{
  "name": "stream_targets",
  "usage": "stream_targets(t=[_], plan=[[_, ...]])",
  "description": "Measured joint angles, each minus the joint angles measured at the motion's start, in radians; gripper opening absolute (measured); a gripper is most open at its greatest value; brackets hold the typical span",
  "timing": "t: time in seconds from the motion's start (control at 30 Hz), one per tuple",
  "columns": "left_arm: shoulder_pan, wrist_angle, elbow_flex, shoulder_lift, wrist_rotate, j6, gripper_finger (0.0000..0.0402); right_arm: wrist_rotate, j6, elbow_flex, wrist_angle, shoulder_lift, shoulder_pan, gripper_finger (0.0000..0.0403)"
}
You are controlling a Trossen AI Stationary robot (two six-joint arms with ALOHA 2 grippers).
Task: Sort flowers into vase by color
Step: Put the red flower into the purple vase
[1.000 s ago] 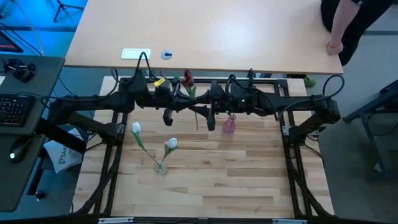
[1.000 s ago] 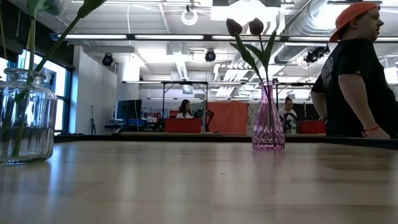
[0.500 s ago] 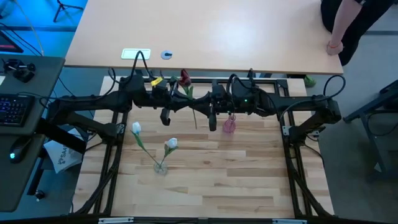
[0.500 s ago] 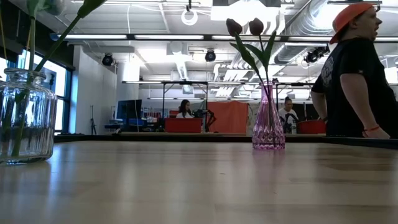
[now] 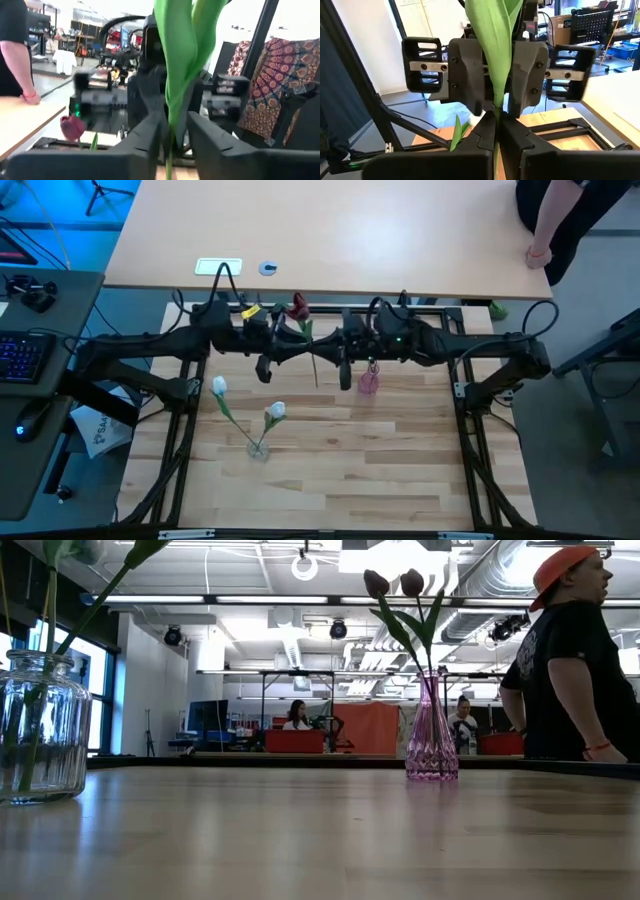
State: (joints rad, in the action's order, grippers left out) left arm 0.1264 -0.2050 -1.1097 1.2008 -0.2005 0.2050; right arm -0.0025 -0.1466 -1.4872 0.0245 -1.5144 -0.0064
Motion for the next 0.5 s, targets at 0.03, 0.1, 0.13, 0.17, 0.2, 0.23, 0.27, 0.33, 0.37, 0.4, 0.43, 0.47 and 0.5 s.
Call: stream_targets(t=[0.03, 0.1, 0.13, 0.17, 0.2, 0.23, 0.27, 0.33, 0.37, 0.4, 0.43, 0.47, 0.5], plan=[[0.005, 0.025, 0.0, -0.011, 0.0, 0.0, 0.0096, 0.0, 0.01, 0.0, 0.009, 0.008, 0.0, 0.0002], [0.017, 0.09, 0.0, -0.04, 0.001, -0.017, 0.0124, 0.001, 0.024, 0.0, 0.034, 0.036, 0.0, 0.0002], [0.024, 0.135, 0.0, -0.056, 0.002, -0.032, 0.0137, 0.003, 0.024, 0.0, 0.053, 0.054, 0.0, 0.0001], [0.03, 0.177, 0.0, -0.071, 0.003, -0.045, 0.0149, 0.008, 0.024, 0.0, 0.085, 0.072, 0.0, 0.0001], [0.038, 0.222, 0.0, -0.089, 0.005, -0.055, 0.0159, 0.011, 0.024, 0.0, 0.122, 0.088, 0.0, 0.0001], [0.046, 0.264, 0.0, -0.105, 0.005, -0.059, 0.0168, 0.011, 0.02, 0.0, 0.164, 0.106, 0.0, 0.0001], [0.052, 0.299, 0.0, -0.12, 0.006, -0.06, 0.0176, 0.013, 0.016, 0.0, 0.222, 0.121, 0.0, 0.0001], [0.058, 0.348, 0.0, -0.141, 0.007, -0.053, 0.0188, 0.028, 0.003, 0.001, 0.332, 0.15, 0.005, 0.0001], [0.058, 0.36, 0.0, -0.146, 0.007, -0.05, 0.0192, 0.038, -0.013, 0.011, 0.374, 0.164, 0.01, 0.0001], [0.058, 0.364, 0.0, -0.149, 0.007, -0.049, 0.0195, 0.052, -0.028, 0.031, 0.402, 0.182, 0.017, 0.0001], [0.057, 0.365, 0.0, -0.149, 0.006, -0.049, 0.0196, 0.064, -0.041, 0.066, 0.417, 0.199, 0.027, 0.0001], [0.056, 0.365, 0.0, -0.15, 0.006, -0.045, 0.0197, 0.073, -0.062, 0.115, 0.413, 0.221, 0.036, 0.0001], [0.053, 0.365, 0.0, -0.15, 0.006, -0.04, 0.0197, 0.082, -0.089, 0.173, 0.398, 0.241, 0.048, 0.0001]])
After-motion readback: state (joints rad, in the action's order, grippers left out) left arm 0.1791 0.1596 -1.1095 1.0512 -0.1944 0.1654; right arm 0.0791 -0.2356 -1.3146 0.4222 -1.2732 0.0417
